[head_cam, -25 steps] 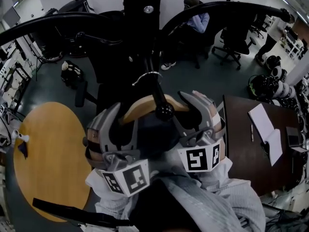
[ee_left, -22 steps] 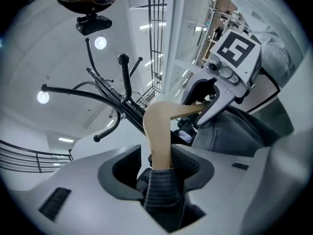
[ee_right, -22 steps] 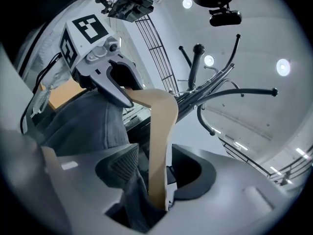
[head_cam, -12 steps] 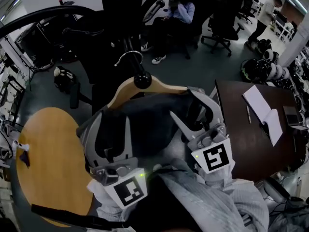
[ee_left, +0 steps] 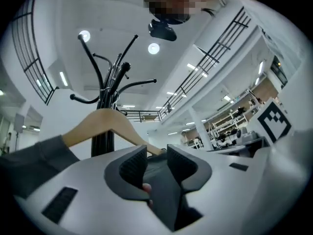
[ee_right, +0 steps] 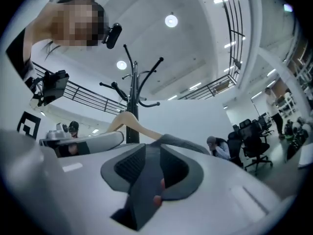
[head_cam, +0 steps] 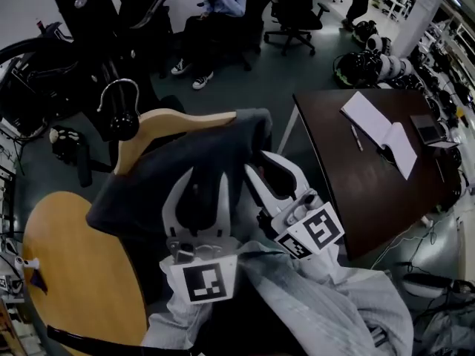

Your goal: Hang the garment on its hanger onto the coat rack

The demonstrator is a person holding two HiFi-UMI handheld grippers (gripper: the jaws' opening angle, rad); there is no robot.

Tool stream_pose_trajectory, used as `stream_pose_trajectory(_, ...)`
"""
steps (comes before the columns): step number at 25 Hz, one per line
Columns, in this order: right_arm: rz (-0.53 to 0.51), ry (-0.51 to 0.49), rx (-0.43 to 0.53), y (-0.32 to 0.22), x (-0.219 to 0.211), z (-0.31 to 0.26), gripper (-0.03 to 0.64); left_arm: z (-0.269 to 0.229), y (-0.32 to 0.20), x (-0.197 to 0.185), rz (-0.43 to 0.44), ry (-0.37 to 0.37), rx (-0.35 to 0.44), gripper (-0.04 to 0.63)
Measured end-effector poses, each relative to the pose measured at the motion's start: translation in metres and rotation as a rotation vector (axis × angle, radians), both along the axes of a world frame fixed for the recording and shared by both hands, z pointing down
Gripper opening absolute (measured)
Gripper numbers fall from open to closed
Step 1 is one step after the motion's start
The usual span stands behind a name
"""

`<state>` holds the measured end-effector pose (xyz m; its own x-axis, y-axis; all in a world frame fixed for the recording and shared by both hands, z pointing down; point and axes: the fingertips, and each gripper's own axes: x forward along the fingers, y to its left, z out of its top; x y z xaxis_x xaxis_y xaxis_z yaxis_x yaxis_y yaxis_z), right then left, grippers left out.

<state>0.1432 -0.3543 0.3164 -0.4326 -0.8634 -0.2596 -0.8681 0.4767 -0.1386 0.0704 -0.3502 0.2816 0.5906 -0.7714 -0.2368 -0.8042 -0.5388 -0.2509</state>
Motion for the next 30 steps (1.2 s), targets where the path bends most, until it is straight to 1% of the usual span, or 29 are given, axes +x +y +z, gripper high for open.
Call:
stream_pose_trajectory(2, 0.046, -0.023, -0.042, 0.002, 0.013, 0.015, 0.054, 0.015, -0.001, 0.012, 0.013, 0.028, -0.035, 0.067)
stream_pose_trajectory(3, 0.060, -0.034, -0.063, 0.002, 0.017, 0.022, 0.021, 0.024, -0.004, 0.017, 0.024, 0.031, -0.066, 0.050)
stream_pose_trajectory(4, 0.069, -0.044, -0.081, 0.001, 0.021, 0.027, 0.003, 0.033, -0.007, 0.020, 0.033, 0.035, -0.108, 0.030)
stream_pose_trajectory(6, 0.083, -0.044, -0.111, 0.000, 0.026, 0.039, 0.002, 0.049, -0.014, 0.024, 0.047, 0.064, -0.193, 0.009)
stream_pose_trajectory(8, 0.100, -0.018, -0.143, 0.000, 0.032, 0.053, 0.002, 0.064, -0.018, 0.031, 0.057, 0.087, -0.255, 0.006)
stream_pose_trajectory(11, 0.110, 0.037, -0.173, 0.001, 0.037, 0.071, 0.002, 0.085, -0.019, 0.041, 0.051, 0.080, -0.311, 0.005)
stream_pose_trajectory(13, 0.104, 0.051, -0.191, 0.001, 0.038, 0.078, 0.002, 0.097, -0.019, 0.044, 0.051, 0.065, -0.337, 0.005)
stream_pose_trajectory(17, 0.093, 0.093, -0.204, -0.004, 0.035, 0.083, 0.002, 0.103, -0.023, 0.044, 0.048, 0.058, -0.363, 0.005)
stream_pose_trajectory(23, 0.063, 0.162, -0.208, -0.011, 0.011, 0.091, 0.000, 0.105, -0.026, 0.030, 0.043, 0.050, -0.351, 0.005)
stream_pose_trajectory(30, 0.039, 0.175, -0.186, -0.013, -0.005, 0.084, 0.000, 0.105, -0.028, 0.018, 0.024, 0.043, -0.354, 0.005)
